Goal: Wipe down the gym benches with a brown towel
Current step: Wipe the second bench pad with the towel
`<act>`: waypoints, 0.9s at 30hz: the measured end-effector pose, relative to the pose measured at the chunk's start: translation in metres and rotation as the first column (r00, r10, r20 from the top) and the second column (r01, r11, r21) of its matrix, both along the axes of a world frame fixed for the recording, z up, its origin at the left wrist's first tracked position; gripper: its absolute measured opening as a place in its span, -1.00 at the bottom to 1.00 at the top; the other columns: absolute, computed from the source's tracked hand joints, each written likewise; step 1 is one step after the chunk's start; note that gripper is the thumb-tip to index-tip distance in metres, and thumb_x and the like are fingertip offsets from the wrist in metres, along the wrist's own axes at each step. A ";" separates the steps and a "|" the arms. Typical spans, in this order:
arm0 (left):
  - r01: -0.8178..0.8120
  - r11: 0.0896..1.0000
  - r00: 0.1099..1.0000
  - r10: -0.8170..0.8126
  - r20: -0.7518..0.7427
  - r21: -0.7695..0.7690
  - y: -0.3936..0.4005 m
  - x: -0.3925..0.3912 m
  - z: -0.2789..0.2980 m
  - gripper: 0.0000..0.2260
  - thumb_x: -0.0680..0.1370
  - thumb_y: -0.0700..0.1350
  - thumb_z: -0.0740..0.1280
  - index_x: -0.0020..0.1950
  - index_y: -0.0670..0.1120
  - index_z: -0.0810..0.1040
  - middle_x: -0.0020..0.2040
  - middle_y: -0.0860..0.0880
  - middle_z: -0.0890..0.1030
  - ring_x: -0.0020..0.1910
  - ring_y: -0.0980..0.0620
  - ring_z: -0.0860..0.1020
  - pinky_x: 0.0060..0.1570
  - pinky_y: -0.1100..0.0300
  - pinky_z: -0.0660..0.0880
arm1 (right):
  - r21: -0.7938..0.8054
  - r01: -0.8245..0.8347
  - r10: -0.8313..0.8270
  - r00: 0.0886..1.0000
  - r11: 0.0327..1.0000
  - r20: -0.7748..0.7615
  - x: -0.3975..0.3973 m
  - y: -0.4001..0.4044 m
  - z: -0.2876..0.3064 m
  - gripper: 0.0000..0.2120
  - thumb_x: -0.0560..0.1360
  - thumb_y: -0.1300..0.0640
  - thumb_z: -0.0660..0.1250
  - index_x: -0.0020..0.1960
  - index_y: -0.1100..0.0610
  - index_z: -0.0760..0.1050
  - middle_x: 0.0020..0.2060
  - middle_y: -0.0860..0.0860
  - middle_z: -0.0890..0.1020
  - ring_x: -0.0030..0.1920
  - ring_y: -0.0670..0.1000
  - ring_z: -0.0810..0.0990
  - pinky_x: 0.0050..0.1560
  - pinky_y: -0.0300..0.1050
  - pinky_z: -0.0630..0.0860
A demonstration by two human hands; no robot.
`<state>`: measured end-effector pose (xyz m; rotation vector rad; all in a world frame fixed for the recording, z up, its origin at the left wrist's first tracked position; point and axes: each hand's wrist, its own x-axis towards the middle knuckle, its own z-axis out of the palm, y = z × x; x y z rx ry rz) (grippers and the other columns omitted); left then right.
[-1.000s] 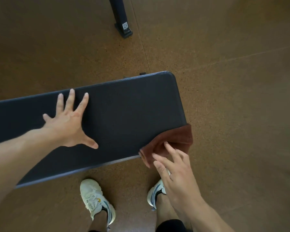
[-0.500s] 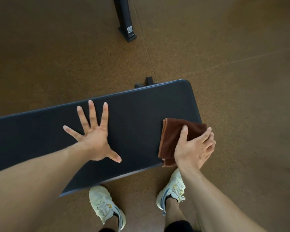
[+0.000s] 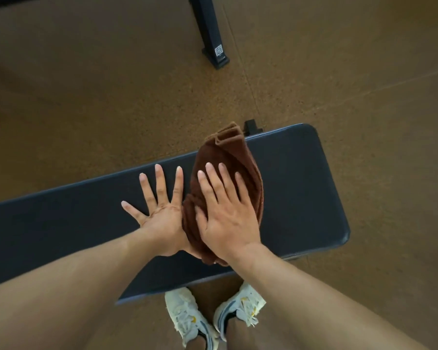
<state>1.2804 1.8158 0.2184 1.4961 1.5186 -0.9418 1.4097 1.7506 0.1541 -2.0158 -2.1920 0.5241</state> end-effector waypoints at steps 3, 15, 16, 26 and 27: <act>-0.007 1.000 1.000 0.007 -0.002 0.010 0.000 0.001 -0.002 0.61 0.04 0.30 0.69 0.34 0.22 -0.75 0.25 0.01 -0.85 0.30 -0.22 -0.76 0.33 -0.59 -0.36 | -0.003 0.055 -0.055 0.997 0.998 0.050 0.038 -0.006 0.001 -0.37 0.65 -0.15 0.14 0.68 0.01 0.19 0.60 0.03 0.34 0.58 0.16 0.29 0.61 0.20 0.09; -0.018 0.997 0.995 0.011 0.098 0.072 -0.006 -0.013 -0.015 0.58 0.11 0.27 0.69 0.33 0.20 -0.77 0.25 -0.01 -0.84 0.29 -0.22 -0.77 0.30 -0.58 -0.41 | -0.074 0.615 -0.594 0.781 0.785 0.192 0.116 -0.001 -0.004 -0.25 0.64 -0.37 -0.16 0.72 -0.04 -0.12 0.71 -0.02 -0.11 0.70 0.11 -0.18 0.65 0.32 -0.14; -0.015 0.997 0.994 0.006 0.107 0.079 -0.007 -0.015 -0.016 0.57 0.12 0.27 0.69 0.33 0.19 -0.77 0.25 -0.03 -0.85 0.28 -0.23 -0.77 0.29 -0.59 -0.42 | -0.068 0.650 -0.629 0.752 0.757 0.197 0.104 0.004 -0.003 -0.24 0.64 -0.38 -0.17 0.72 -0.02 -0.14 0.71 -0.01 -0.12 0.70 0.12 -0.19 0.65 0.31 -0.17; -0.126 0.928 0.788 -0.120 0.603 0.350 -0.064 -0.108 -0.017 0.18 0.52 0.04 0.49 0.53 0.12 -0.58 0.51 0.08 -0.63 0.47 0.05 -0.63 0.57 -0.19 -0.36 | -0.084 0.560 -0.535 0.818 0.824 0.211 -0.079 0.012 0.002 -0.27 0.64 -0.32 -0.17 0.72 -0.03 -0.13 0.71 -0.07 -0.12 0.68 0.02 -0.27 0.66 0.20 -0.27; -0.149 0.910 0.763 -0.142 0.630 0.386 -0.073 -0.137 -0.015 0.10 0.57 -0.05 0.43 0.54 0.13 -0.56 0.53 0.12 -0.60 0.49 0.10 -0.60 0.59 -0.11 -0.35 | -0.089 0.542 -0.517 0.830 0.835 0.209 -0.102 0.012 0.002 -0.27 0.64 -0.32 -0.17 0.72 -0.04 -0.13 0.71 -0.08 -0.12 0.68 0.01 -0.27 0.66 0.20 -0.27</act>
